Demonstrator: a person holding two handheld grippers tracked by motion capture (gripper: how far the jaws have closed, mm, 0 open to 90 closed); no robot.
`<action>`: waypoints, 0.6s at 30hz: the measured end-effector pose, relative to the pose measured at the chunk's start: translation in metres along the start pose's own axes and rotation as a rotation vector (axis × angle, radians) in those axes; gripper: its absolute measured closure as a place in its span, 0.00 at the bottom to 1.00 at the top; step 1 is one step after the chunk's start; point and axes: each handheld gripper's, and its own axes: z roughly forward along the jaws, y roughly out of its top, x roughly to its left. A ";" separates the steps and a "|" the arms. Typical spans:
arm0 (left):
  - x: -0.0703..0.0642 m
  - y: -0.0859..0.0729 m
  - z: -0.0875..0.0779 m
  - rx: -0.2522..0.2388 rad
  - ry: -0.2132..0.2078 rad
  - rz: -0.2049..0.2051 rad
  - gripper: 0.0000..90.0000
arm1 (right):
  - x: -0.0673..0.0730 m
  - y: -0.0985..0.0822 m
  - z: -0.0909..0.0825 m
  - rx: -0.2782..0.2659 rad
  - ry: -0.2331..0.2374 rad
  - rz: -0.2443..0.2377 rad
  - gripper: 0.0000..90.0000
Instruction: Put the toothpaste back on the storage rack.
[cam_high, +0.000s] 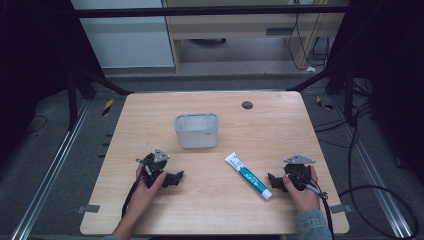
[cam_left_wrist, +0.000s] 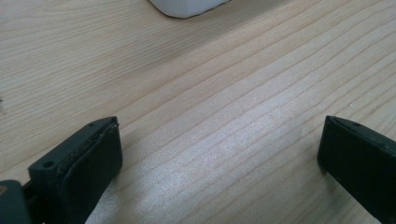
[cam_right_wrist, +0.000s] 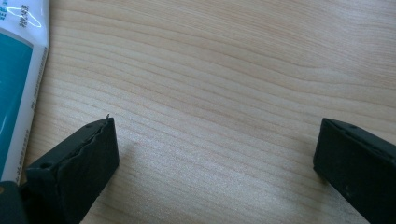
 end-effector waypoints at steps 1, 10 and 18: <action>0.000 0.000 0.000 0.000 0.000 0.000 0.00 | 0.000 0.000 0.000 0.000 0.000 0.000 0.01; 0.000 0.001 0.000 0.001 0.005 -0.005 0.00 | 0.001 -0.002 -0.002 0.003 0.012 -0.011 0.01; 0.000 0.000 0.000 -0.002 0.006 -0.007 0.00 | 0.002 -0.003 -0.003 0.001 0.011 -0.009 0.01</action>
